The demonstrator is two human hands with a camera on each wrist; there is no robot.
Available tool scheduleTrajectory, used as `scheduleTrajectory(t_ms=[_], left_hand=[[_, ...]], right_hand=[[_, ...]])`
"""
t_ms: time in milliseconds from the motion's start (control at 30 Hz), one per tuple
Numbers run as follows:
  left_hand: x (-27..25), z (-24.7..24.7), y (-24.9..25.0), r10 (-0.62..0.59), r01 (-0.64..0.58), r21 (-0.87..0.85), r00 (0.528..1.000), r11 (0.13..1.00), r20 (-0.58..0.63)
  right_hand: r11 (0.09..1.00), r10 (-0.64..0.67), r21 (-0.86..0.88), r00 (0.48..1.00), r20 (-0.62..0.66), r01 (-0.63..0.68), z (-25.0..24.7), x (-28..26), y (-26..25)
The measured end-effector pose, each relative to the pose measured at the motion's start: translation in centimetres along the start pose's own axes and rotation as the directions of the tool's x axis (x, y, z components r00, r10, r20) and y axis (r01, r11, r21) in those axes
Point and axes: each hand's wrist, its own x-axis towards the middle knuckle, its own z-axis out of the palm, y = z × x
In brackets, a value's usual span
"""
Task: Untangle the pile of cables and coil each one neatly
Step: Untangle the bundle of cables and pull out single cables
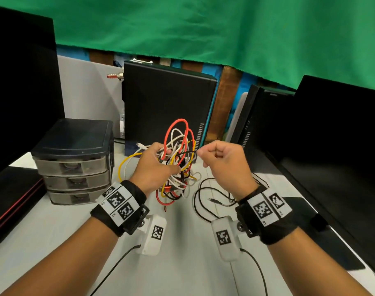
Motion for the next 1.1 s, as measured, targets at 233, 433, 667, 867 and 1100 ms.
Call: scheduleTrajectory(t_ms=[233,433,667,867,1100], left_hand=[[-0.7,0.8,0.3,0.099,-0.106,0.076,0.991,0.991,0.086],[-1.1,1.2,0.6,0.118,-0.124,0.039,0.985,0.991,0.129],[-0.2,0.0,0.5,-0.015,0.033,-0.102,0.986,0.994,0.165],[-0.7,0.6,0.8,0.01,0.008,-0.079,0.974,0.997,0.226],[-0.7,0.4,0.7,0.034,0.007,-0.155,0.965,0.988,0.261]], right_hand=[[0.902,-0.177,-0.384,0.98,0.092,0.199,2.2,-0.1,-0.2],[0.883,-0.14,-0.404,0.956,0.258,0.238,1.9,-0.4,0.0],[0.974,-0.129,-0.155,0.965,0.23,0.167,-2.1,0.3,0.4],[0.867,-0.2,-0.388,0.933,0.3,0.311,-1.5,0.7,-1.2],[0.736,-0.176,-0.517,0.861,0.478,0.437,0.1,0.4,-2.1]])
